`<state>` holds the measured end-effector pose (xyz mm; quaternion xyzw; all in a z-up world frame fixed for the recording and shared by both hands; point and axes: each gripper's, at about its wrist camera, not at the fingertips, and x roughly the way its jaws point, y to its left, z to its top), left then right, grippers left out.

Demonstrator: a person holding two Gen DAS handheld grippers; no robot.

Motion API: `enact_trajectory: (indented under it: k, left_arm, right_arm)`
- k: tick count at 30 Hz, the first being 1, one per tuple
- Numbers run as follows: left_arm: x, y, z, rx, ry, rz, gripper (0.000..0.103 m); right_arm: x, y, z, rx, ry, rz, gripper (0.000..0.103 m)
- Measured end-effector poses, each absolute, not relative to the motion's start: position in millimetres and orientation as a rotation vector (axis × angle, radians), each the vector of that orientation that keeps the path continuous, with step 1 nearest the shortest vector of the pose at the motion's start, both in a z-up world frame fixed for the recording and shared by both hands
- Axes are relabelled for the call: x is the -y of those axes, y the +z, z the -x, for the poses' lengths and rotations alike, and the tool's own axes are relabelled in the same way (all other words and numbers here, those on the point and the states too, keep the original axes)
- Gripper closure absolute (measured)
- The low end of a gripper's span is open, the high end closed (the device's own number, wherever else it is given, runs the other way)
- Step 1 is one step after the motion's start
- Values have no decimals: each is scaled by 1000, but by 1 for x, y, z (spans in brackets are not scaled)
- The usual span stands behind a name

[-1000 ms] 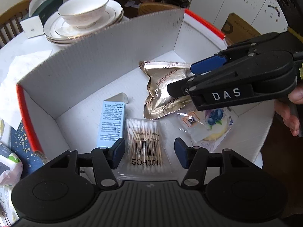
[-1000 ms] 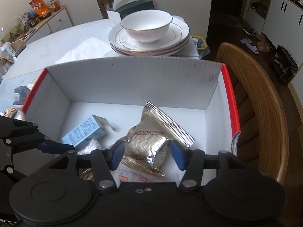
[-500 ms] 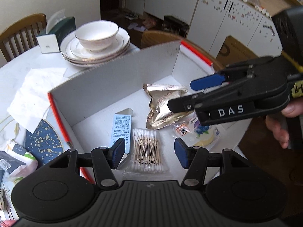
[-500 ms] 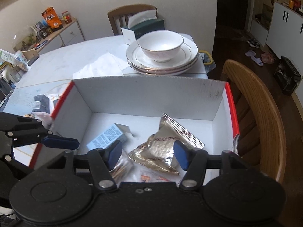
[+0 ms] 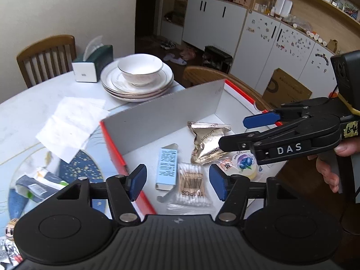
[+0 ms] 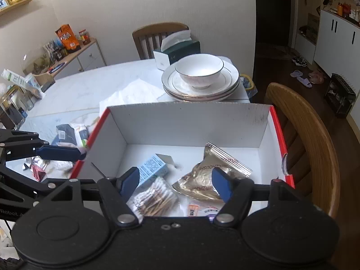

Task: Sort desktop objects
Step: 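Withdraw both tools from the shoebox toward the table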

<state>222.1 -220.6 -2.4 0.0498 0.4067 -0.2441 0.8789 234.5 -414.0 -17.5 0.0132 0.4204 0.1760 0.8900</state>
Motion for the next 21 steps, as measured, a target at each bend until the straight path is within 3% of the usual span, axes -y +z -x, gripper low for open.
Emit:
enact_trajectory:
  k: [5,8,17,21]
  left_arm:
    - [203,2,-213,-822,-491,-90,42]
    - [191,5,-207,-802,-485,-84,35]
    - [146,8,-190,-787,-472,-43,28]
    - [125,7,-184,-786,-460,-33,21]
  right_arm:
    - [406,-12,-224,-847,359,-50,29]
    - [398,-9,-216,-832,360,-63,26]
    - [361,3,-194,-768,381,-72,24]
    - [342,7,-186,-753,383,-65,22]
